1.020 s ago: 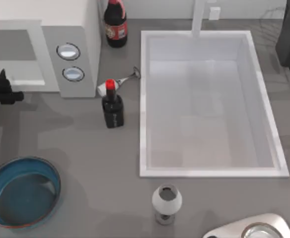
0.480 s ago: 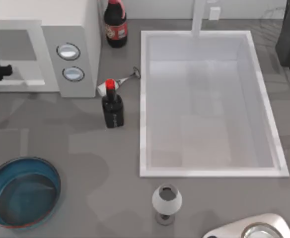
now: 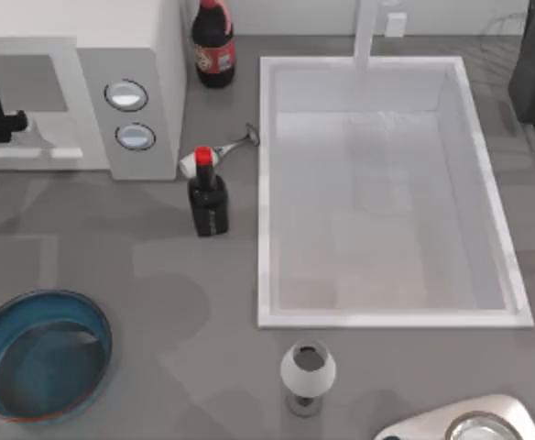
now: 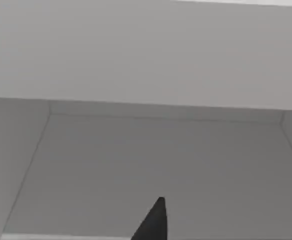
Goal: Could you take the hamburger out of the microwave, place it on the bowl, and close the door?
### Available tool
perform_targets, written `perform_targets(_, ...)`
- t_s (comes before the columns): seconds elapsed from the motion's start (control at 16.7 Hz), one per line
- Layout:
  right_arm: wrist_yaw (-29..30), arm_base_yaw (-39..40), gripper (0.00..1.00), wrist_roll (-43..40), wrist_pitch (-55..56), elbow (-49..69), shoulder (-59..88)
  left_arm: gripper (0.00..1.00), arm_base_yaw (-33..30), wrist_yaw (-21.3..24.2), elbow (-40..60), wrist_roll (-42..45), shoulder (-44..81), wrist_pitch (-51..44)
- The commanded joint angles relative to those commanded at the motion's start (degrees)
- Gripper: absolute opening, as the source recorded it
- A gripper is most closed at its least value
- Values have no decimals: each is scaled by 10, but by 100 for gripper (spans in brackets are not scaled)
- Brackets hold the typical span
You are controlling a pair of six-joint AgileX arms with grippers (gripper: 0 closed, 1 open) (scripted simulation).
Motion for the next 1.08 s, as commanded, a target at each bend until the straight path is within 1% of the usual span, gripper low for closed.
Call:
perform_targets(0.18, 0, 0, 100, 0, 0, 0, 0, 0, -30, -27, 46, -87, 4, -87)
perform_targets(0.42, 0, 0, 100, 0, 0, 0, 0, 0, -92, -83, 134, -276, 12, -275)
perform_targets(0.66, 0, 0, 100, 0, 0, 0, 0, 0, -170, -156, 231, -524, 28, -517)
perform_targets(1.08, 0, 0, 100, 0, 0, 0, 0, 0, -309, -302, 360, -1002, 96, -976)
